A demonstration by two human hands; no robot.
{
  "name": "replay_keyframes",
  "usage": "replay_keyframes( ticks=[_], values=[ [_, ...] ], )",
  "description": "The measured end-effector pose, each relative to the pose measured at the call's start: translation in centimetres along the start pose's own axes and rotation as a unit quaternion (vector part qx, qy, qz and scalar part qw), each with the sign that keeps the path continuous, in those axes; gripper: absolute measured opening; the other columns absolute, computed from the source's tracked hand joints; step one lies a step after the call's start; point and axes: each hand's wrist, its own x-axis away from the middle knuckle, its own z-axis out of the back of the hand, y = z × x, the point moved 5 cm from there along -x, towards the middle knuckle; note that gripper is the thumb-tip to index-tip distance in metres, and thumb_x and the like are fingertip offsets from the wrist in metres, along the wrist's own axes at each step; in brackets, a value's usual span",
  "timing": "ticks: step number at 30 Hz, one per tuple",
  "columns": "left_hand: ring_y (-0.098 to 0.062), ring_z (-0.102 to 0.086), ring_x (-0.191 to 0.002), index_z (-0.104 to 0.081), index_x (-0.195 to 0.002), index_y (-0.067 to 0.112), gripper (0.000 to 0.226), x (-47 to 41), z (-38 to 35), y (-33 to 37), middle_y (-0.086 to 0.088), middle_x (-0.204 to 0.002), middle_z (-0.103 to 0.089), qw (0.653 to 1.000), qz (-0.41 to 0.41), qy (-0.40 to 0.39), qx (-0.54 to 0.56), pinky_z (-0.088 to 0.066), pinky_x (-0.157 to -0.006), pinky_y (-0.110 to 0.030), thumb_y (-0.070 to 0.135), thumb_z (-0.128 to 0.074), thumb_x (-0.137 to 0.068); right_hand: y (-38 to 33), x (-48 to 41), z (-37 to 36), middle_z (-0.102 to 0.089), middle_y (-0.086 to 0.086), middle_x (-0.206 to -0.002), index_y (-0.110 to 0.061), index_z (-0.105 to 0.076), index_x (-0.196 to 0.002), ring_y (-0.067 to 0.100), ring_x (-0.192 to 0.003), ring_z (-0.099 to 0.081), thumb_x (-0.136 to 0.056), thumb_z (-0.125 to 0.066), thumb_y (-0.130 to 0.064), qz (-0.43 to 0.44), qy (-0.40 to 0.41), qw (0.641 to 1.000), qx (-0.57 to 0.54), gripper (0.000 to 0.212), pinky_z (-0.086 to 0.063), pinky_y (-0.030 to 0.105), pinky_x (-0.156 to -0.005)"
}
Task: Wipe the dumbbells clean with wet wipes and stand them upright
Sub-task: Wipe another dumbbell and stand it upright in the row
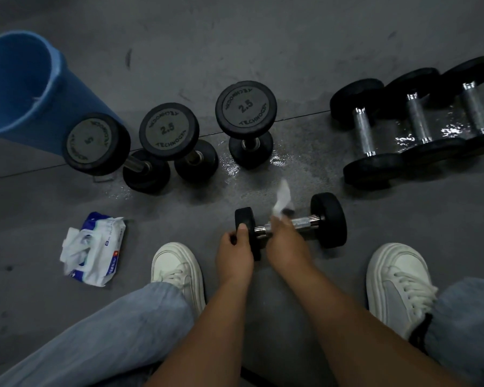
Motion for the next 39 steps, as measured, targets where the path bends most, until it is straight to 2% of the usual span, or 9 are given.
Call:
replay_keyframes(
  ticks=[6,9,14,17,24,29,32,36,39],
  values=[
    [-0.022,-0.060,-0.097,-0.059,-0.100,0.020,0.030,-0.2,-0.1,-0.1,-0.004,-0.103,-0.066,1.000,-0.001,0.006,0.006,-0.043,-0.085,-0.031,0.048,-0.048,-0.099,3.1,-0.3,3.3,-0.066,0.002,-0.090,-0.013,-0.071,-0.093,0.018,-0.086,-0.060,-0.090,-0.050,-0.009,-0.140,0.147,0.961,-0.189,0.021,-0.044,0.024,-0.075],
    [-0.025,-0.061,-0.099,-0.060,-0.099,0.018,0.034,-0.3,-0.2,-0.2,-0.005,-0.103,-0.066,1.000,0.001,0.006,-0.005,-0.047,-0.092,-0.037,0.050,-0.048,-0.098,5.3,1.1,-0.3,-0.065,0.012,-0.082,-0.013,-0.064,-0.079,0.028,-0.074,-0.062,-0.090,-0.050,-0.009,-0.274,0.016,0.920,-0.279,0.018,-0.053,0.032,-0.070],
    [-0.024,-0.061,-0.100,-0.061,-0.109,0.017,0.037,-0.2,-0.1,-0.2,-0.005,-0.107,-0.065,1.000,0.003,0.004,0.001,-0.046,-0.091,-0.036,0.050,-0.047,-0.099,6.2,3.4,-3.1,-0.062,0.009,-0.056,-0.004,-0.056,-0.083,0.014,-0.046,-0.058,-0.093,-0.043,0.005,-0.442,0.020,0.583,-0.682,0.019,-0.051,0.020,-0.046],
    [-0.022,-0.060,-0.098,-0.061,-0.107,0.017,0.036,0.0,0.0,0.0,-0.004,-0.106,-0.065,1.000,0.000,0.003,0.006,-0.042,-0.084,-0.032,0.050,-0.046,-0.099,6.7,1.6,-1.1,-0.059,0.010,-0.077,-0.006,-0.055,-0.086,0.014,-0.067,-0.056,-0.095,-0.054,-0.015,-0.423,0.077,0.525,-0.734,0.013,-0.052,0.020,-0.056],
    [-0.024,-0.060,-0.099,-0.061,-0.109,0.017,0.039,-0.1,0.0,-0.1,-0.006,-0.108,-0.065,1.000,0.003,0.007,-0.007,-0.044,-0.087,-0.034,0.051,-0.046,-0.099,5.4,2.1,-0.8,-0.050,0.006,-0.068,-0.008,-0.053,-0.080,0.007,-0.039,-0.046,-0.090,-0.050,0.004,-0.397,0.136,0.579,-0.699,0.016,-0.041,0.014,-0.036],
    [-0.025,-0.061,-0.098,-0.061,-0.108,0.017,0.039,-0.1,0.0,0.0,-0.006,-0.106,-0.066,1.000,0.002,0.007,-0.003,-0.047,-0.089,-0.036,0.052,-0.046,-0.098,2.4,-0.3,2.2,-0.064,0.005,-0.077,-0.028,-0.050,-0.085,0.026,-0.063,-0.065,-0.082,-0.048,-0.017,-0.208,0.204,0.871,-0.397,0.012,-0.056,0.038,-0.060],
    [-0.022,-0.059,-0.096,-0.059,-0.106,0.018,0.035,0.1,0.1,0.2,-0.004,-0.105,-0.064,1.000,-0.001,0.004,-0.005,-0.042,-0.083,-0.032,0.050,-0.046,-0.099,2.4,-1.4,2.2,-0.065,0.008,-0.093,-0.029,-0.053,-0.099,0.032,-0.083,-0.065,-0.085,-0.043,-0.026,-0.186,0.109,0.954,-0.208,0.017,-0.055,0.043,-0.076],
    [-0.022,-0.058,-0.097,-0.060,-0.109,0.018,0.035,0.3,0.1,0.3,-0.005,-0.107,-0.064,1.000,-0.002,0.010,-0.009,-0.041,-0.083,-0.031,0.048,-0.046,-0.100,2.8,-0.6,1.3,-0.063,0.012,-0.073,-0.018,-0.057,-0.084,0.025,-0.058,-0.060,-0.090,-0.042,-0.016,-0.174,0.009,0.964,-0.202,0.017,-0.052,0.031,-0.055],
    [-0.022,-0.059,-0.096,-0.058,-0.105,0.021,0.032,0.2,0.1,0.2,-0.004,-0.105,-0.064,1.000,0.000,0.007,-0.004,-0.041,-0.083,-0.031,0.050,-0.046,-0.099,3.4,-0.5,1.8,-0.066,0.012,-0.078,-0.015,-0.062,-0.093,0.023,-0.066,-0.063,-0.089,-0.041,-0.009,-0.172,0.141,0.940,-0.258,0.022,-0.052,0.028,-0.063]
  ],
)
